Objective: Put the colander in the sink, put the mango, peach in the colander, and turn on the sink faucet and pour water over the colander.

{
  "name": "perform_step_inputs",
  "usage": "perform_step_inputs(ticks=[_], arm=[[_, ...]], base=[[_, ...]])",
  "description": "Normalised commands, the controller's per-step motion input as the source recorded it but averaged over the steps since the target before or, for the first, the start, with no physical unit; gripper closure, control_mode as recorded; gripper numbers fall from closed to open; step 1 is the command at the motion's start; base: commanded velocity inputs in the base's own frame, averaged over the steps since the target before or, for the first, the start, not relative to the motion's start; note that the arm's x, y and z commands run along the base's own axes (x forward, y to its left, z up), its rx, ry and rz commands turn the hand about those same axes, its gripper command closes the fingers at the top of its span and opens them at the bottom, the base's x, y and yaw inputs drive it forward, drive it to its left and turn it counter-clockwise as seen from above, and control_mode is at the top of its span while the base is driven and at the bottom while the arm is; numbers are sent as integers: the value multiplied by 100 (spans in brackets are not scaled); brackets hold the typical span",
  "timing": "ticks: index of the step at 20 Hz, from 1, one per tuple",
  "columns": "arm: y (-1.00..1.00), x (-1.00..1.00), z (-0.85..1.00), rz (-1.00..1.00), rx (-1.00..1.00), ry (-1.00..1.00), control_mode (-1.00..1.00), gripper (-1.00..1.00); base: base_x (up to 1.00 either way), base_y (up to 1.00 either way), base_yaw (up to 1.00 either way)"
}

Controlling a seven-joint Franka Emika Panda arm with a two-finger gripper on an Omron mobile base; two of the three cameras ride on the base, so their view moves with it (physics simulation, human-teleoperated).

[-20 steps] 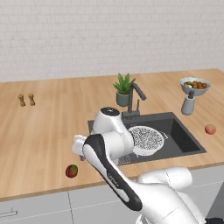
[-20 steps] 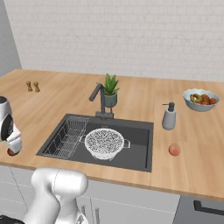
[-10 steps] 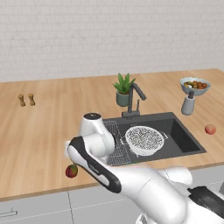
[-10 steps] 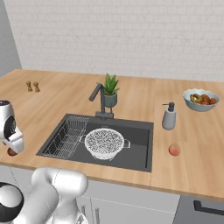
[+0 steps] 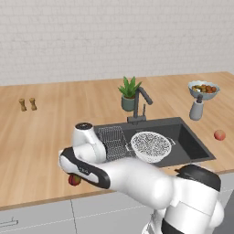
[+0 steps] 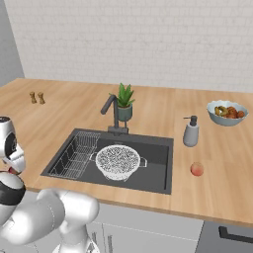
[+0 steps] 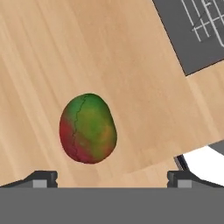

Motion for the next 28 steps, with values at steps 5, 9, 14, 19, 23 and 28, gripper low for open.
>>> perform_step_inputs(ticks=[5,9,14,19,23,28], arm=[[16,24,-36,0,0,0,-100,-100],[6,24,-34,0,0,0,-100,-100],[11,18,-40,0,0,0,-100,-100],[16,12,-49,0,-1,0,-100,-100],[14,1,-43,0,-1,0,-100,100],[-13,-11,-2,-3,2,-3,-100,100]], base=[[0,0,0],[0,0,0],[0,0,0],[0,0,0],[0,0,0],[0,0,0]])
